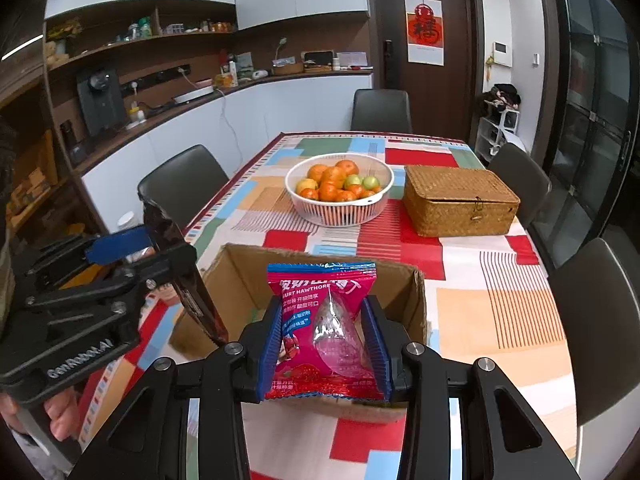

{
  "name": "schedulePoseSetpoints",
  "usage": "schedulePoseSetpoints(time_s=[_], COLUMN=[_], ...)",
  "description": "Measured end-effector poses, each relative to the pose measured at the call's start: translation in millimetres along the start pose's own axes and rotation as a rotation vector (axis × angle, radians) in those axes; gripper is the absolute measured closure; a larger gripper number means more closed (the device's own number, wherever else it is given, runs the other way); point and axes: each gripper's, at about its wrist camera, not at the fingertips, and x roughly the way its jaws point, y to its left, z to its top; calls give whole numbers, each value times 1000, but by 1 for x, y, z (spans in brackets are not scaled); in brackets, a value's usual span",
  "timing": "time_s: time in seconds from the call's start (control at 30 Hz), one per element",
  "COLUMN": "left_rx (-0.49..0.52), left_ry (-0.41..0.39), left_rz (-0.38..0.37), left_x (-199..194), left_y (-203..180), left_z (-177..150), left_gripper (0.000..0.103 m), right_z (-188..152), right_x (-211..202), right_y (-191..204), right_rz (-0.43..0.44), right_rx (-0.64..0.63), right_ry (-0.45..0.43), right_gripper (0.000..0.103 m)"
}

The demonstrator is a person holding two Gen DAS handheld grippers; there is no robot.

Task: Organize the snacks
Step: 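Carry both packets over the box and open both tools to drop them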

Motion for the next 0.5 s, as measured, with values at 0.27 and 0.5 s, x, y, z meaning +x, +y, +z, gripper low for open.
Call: schedulePoseSetpoints(time_s=[0.27, 0.5], left_rx=[-18, -7], left_ry=[107, 44], left_rz=[-3, 53], left_x=[35, 10], left_y=[-1, -2], left_z=[-2, -10], left_gripper=[50, 38], right_z=[2, -4], right_x=[29, 27], right_y=[-13, -19], right_rz=[-42, -60], right_rx=[33, 37], right_ry=[38, 44], right_gripper=[62, 47])
